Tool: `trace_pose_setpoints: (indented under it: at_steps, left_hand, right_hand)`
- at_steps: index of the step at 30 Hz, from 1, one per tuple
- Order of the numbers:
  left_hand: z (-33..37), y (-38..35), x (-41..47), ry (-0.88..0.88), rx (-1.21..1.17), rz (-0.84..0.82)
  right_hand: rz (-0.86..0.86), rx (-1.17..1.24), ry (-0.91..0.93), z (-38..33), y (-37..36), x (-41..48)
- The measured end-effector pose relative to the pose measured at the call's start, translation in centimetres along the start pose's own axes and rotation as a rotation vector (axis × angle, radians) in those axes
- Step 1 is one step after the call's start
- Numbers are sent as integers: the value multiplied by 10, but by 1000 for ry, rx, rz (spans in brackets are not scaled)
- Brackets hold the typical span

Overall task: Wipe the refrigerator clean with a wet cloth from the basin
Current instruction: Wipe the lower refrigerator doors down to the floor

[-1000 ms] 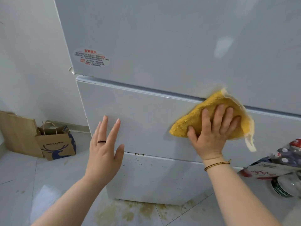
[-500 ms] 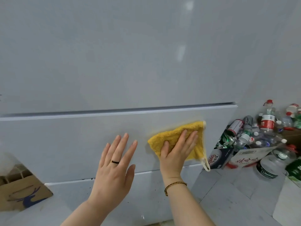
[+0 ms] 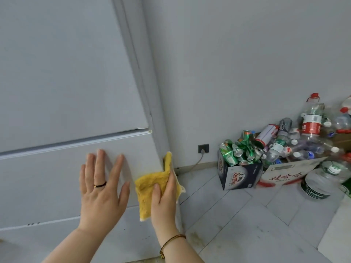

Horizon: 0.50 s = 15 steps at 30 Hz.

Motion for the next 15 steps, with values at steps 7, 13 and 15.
trace_pose_setpoints:
  at_steps: [7,13,15]
  left_hand:
    - [5,-5,4,35,84,-3]
    - [5,-6,2,53,95,-4]
    - [5,-6,2,52,64,5]
  right_hand:
    - [-108,77,132,-53,8,10]
    - [21,75,470,-99,9,18]
    - [-70,58,292,-53,7,20]
Point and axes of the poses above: each hand's wrist, its own x-axis towards the middle knuckle, its own y-axis out of the back of the hand, z = x × y, the point moved 10 cm from there along x, towards the middle knuckle, and after that the axes turned 8 degrees about -y, right-handed, at the moved point
